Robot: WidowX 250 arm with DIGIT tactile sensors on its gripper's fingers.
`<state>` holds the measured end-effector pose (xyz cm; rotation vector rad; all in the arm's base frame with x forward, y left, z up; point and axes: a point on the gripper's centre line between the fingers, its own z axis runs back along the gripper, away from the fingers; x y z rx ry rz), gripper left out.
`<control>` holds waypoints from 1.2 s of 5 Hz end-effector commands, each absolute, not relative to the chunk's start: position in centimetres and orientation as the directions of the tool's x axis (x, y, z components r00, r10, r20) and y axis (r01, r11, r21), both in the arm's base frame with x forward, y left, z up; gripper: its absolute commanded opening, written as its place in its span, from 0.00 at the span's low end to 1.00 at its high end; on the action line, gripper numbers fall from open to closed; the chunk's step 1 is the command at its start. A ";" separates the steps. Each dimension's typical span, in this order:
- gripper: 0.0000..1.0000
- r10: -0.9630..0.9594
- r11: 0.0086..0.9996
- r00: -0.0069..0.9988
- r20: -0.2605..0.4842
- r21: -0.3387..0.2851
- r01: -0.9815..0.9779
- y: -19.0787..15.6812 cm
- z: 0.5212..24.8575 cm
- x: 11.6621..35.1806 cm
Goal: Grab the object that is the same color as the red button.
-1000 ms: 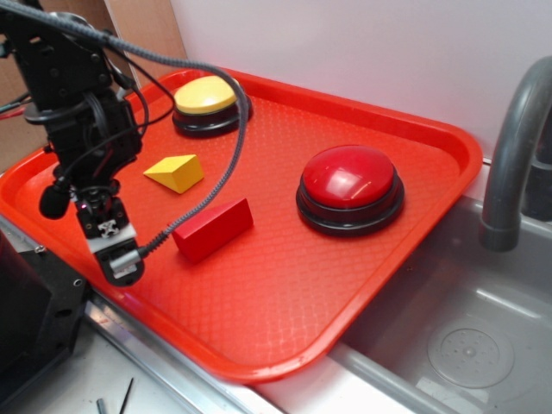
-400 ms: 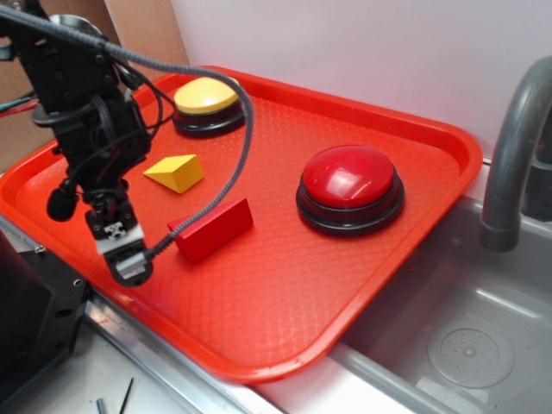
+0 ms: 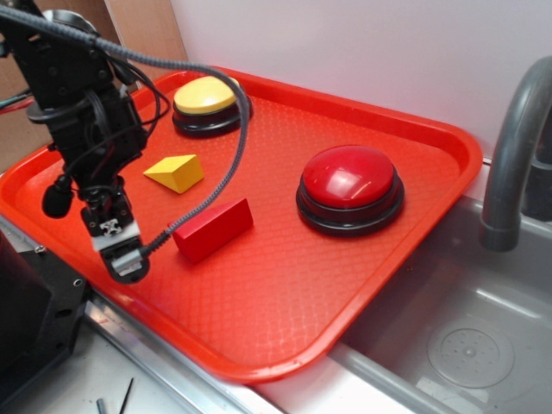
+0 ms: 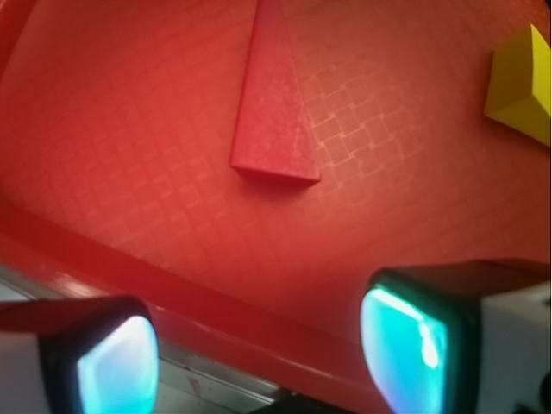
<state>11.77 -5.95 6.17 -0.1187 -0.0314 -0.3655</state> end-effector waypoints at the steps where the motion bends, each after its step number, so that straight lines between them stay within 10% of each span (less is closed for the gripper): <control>1: 1.00 -0.276 0.957 0.959 0.055 -0.079 0.280 -6.2 6.9 14.1; 4: 1.00 -0.298 0.953 0.949 0.100 -0.024 0.302 -6.2 5.4 17.2; 6: 1.00 -0.222 0.967 0.965 0.142 -0.097 0.236 -7.1 3.0 18.5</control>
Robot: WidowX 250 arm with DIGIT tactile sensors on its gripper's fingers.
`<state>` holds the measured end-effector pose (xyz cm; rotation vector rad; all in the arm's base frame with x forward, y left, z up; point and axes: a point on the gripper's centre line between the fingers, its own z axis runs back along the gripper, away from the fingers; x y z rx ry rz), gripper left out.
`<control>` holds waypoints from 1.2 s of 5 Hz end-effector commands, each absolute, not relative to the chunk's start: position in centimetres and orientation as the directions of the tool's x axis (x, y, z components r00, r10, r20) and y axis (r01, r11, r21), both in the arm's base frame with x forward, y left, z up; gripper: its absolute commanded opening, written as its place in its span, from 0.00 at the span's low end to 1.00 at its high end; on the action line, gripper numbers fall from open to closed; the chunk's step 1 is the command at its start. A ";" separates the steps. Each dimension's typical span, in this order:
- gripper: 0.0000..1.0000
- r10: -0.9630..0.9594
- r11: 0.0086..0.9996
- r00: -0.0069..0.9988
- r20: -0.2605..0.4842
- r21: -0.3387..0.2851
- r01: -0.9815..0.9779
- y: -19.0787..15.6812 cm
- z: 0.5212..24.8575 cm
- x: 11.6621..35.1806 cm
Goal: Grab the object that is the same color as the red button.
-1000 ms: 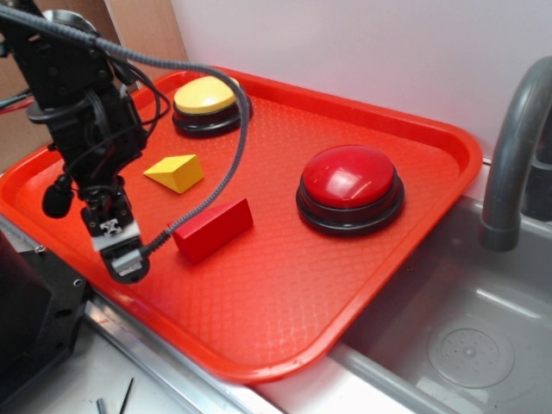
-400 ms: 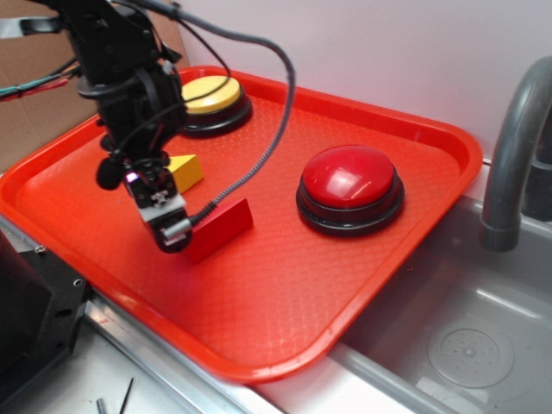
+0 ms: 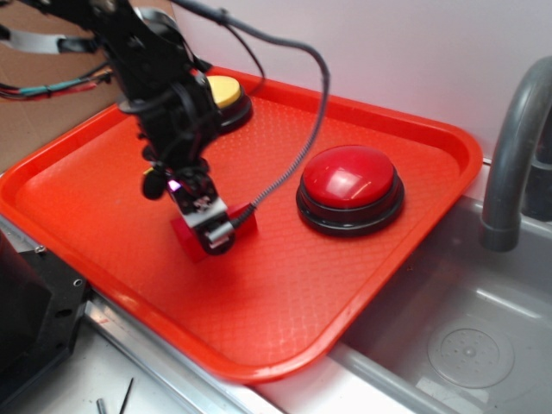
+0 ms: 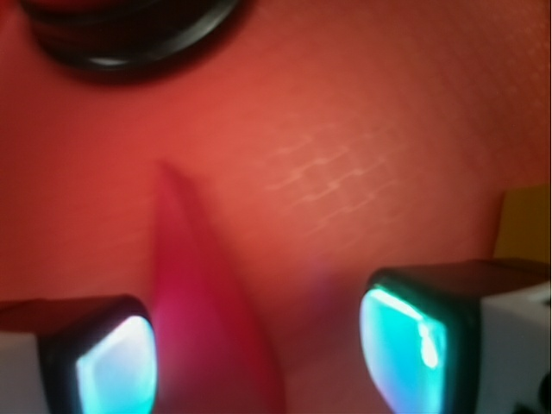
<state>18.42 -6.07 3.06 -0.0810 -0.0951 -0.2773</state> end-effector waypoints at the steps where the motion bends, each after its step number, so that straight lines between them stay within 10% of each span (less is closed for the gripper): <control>1: 1.00 -0.228 0.965 0.966 0.120 -0.101 0.241 -7.3 2.7 18.2; 2: 0.00 -0.267 0.959 0.959 0.092 -0.069 0.273 -7.3 2.7 18.1; 4: 0.00 -0.365 0.930 0.931 -0.002 -0.046 0.364 -5.9 6.5 16.0; 6: 0.00 -0.238 0.968 0.965 0.111 -0.050 0.244 -3.0 15.5 11.8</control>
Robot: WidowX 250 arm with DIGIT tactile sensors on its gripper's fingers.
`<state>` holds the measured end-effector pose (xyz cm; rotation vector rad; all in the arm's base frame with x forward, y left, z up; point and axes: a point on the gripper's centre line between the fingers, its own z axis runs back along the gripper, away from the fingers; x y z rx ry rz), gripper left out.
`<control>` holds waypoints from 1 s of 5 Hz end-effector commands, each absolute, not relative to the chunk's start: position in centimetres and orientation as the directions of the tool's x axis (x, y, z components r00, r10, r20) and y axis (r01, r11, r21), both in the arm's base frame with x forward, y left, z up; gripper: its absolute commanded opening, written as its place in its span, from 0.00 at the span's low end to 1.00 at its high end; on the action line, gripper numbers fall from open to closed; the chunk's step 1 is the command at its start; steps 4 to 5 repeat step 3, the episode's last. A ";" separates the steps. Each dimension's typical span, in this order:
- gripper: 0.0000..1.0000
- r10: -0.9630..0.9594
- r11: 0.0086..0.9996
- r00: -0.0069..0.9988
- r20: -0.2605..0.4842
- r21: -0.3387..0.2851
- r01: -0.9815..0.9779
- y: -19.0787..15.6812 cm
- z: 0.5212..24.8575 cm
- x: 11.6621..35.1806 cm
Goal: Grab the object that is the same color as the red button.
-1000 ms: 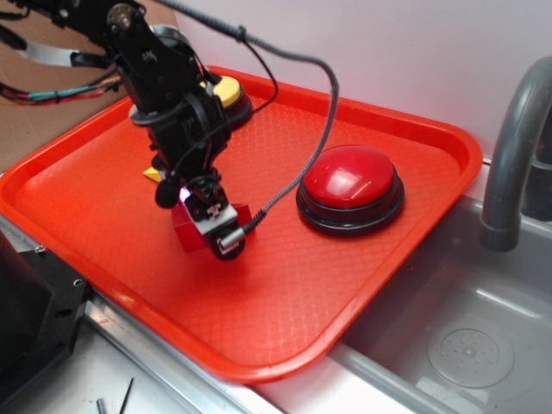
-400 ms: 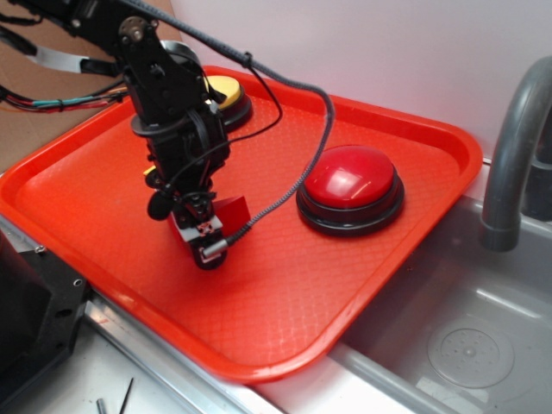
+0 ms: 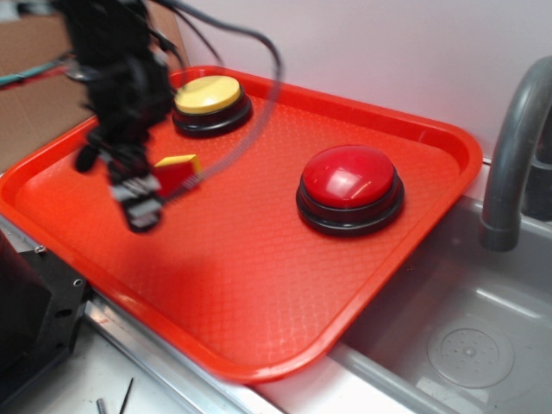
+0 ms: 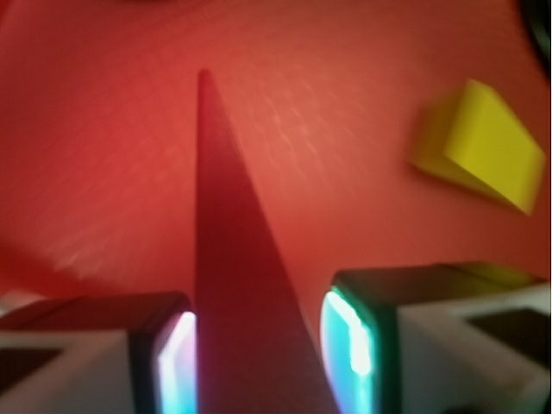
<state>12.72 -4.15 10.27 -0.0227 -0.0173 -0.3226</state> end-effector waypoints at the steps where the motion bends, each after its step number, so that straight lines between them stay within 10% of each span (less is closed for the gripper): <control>1: 0.00 -0.171 0.982 0.981 0.089 -0.061 0.176 -1.9 17.1 12.5; 5: 0.00 -0.176 0.984 0.984 -0.009 -0.018 0.176 -2.5 16.4 14.7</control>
